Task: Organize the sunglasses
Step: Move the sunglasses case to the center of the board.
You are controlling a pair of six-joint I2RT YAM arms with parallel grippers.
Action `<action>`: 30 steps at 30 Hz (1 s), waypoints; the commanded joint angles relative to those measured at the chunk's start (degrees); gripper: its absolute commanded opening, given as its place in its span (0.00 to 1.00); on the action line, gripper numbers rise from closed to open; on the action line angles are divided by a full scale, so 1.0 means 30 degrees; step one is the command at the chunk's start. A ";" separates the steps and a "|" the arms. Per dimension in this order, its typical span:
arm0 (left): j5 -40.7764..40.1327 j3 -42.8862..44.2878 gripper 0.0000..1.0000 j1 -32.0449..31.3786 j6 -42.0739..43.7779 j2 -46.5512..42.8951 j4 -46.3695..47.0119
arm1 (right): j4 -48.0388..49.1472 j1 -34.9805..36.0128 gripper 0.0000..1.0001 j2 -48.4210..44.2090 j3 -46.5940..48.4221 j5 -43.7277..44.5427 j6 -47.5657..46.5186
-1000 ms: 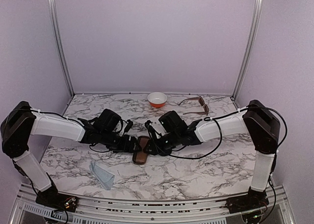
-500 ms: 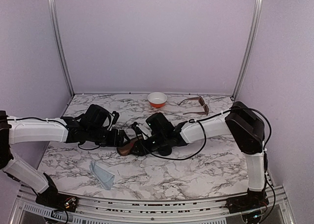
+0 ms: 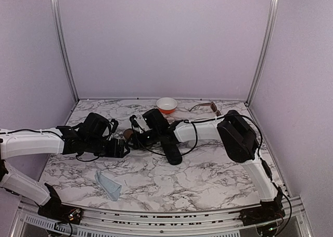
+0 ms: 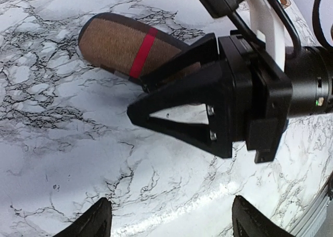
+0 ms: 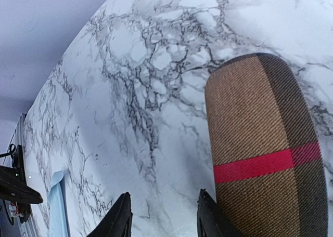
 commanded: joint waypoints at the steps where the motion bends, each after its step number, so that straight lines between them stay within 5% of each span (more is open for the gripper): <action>1: -0.0813 -0.0133 0.80 0.0157 0.0183 -0.1002 -0.0849 | -0.0593 -0.0793 0.42 0.0453 0.1255 0.0109 -0.0262; 11: -0.1150 0.0111 0.81 0.0177 0.0268 -0.0987 -0.0859 | 0.0097 -0.1350 0.42 -0.0524 0.0553 -0.1883 -0.1238; 19: -0.2601 0.0021 0.91 0.0178 0.0840 -0.2225 -0.1092 | 0.0211 -0.1365 0.43 -0.2507 0.0390 -0.3480 -0.2041; 30: -0.6755 -0.1120 0.99 0.0349 0.2027 -0.6840 -0.1706 | -0.1805 -0.1947 0.54 -0.9066 -0.3529 0.3554 -0.5235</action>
